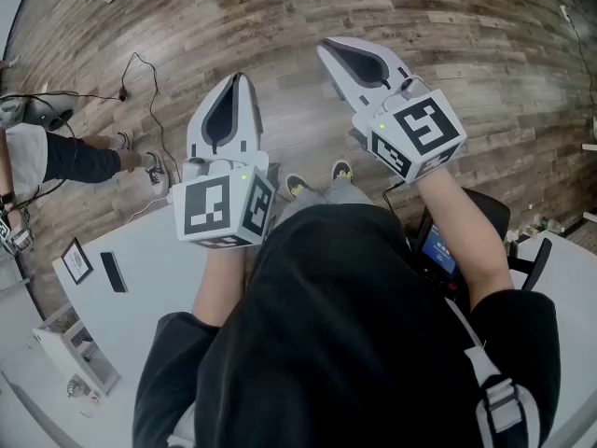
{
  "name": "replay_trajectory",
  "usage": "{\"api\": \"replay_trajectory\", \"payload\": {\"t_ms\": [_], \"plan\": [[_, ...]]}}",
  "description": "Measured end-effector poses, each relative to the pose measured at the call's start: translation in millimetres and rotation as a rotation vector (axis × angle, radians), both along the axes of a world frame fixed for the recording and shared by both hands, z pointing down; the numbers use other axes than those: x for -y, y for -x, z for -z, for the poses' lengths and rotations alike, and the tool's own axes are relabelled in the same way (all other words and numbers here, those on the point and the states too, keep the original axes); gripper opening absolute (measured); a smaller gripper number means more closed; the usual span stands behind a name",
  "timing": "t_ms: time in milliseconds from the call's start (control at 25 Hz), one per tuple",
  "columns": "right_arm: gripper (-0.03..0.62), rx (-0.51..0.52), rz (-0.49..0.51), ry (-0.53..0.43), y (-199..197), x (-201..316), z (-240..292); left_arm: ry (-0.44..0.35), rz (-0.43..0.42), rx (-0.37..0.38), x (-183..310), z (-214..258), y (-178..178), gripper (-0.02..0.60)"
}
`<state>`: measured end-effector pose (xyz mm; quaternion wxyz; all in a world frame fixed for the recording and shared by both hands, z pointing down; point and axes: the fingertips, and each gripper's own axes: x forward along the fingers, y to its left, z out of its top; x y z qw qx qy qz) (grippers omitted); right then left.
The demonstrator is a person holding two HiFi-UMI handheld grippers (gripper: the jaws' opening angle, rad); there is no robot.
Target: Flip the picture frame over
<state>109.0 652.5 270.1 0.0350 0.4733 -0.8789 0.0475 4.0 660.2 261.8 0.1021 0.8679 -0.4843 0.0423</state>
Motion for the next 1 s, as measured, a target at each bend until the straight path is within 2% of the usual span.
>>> {"api": "replay_trajectory", "payload": {"t_ms": [440, 840, 1000], "plan": [[0.018, -0.033, -0.028, -0.017, 26.5, 14.2, 2.1, 0.006, -0.014, -0.025, 12.7, -5.4, 28.2, 0.023], [0.018, -0.048, -0.090, -0.013, 31.2, 25.9, -1.6, 0.015, -0.012, -0.036, 23.8, -10.0, 53.5, 0.023], [0.018, -0.047, -0.080, -0.003, 29.9, 37.8, -6.5, 0.004, -0.003, -0.033, 33.8, -9.7, 53.3, 0.023]]}}
